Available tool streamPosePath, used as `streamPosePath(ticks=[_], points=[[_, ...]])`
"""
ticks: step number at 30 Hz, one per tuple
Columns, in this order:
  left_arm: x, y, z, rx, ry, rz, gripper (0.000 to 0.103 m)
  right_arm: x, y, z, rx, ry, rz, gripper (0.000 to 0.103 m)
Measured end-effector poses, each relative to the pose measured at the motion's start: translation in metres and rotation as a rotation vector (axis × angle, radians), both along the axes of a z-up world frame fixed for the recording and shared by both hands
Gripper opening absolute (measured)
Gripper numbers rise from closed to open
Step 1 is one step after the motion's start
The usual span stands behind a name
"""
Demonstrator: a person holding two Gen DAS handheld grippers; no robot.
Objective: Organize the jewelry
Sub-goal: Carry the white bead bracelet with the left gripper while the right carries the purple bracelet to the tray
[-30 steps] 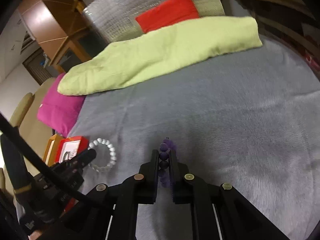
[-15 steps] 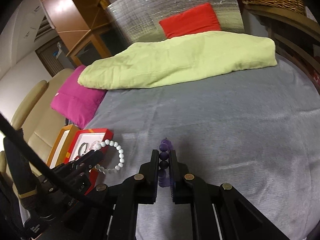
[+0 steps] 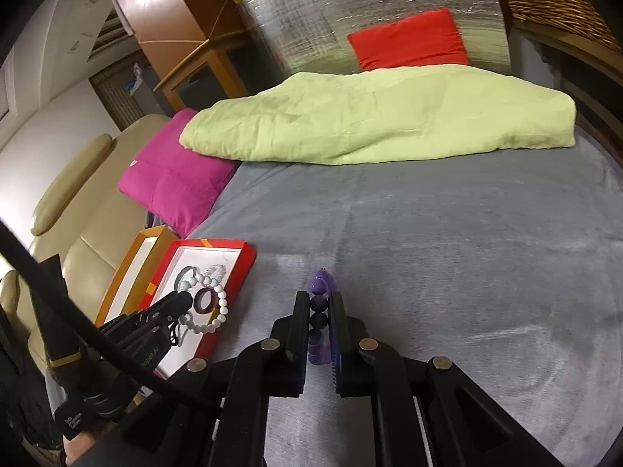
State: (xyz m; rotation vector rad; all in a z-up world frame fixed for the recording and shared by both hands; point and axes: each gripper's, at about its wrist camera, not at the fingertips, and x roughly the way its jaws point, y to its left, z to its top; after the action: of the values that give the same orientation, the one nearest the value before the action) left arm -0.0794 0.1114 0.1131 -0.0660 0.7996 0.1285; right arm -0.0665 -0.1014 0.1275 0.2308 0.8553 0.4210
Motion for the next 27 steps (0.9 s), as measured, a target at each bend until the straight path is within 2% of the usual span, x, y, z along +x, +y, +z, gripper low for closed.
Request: streamPosePath(ticks=[27], points=[[-0.024,0.102,-0.008,-0.021,0.012,0.168,0.009,0.002,0.129,0.006,-0.015,-0.004,0.207,0.010]])
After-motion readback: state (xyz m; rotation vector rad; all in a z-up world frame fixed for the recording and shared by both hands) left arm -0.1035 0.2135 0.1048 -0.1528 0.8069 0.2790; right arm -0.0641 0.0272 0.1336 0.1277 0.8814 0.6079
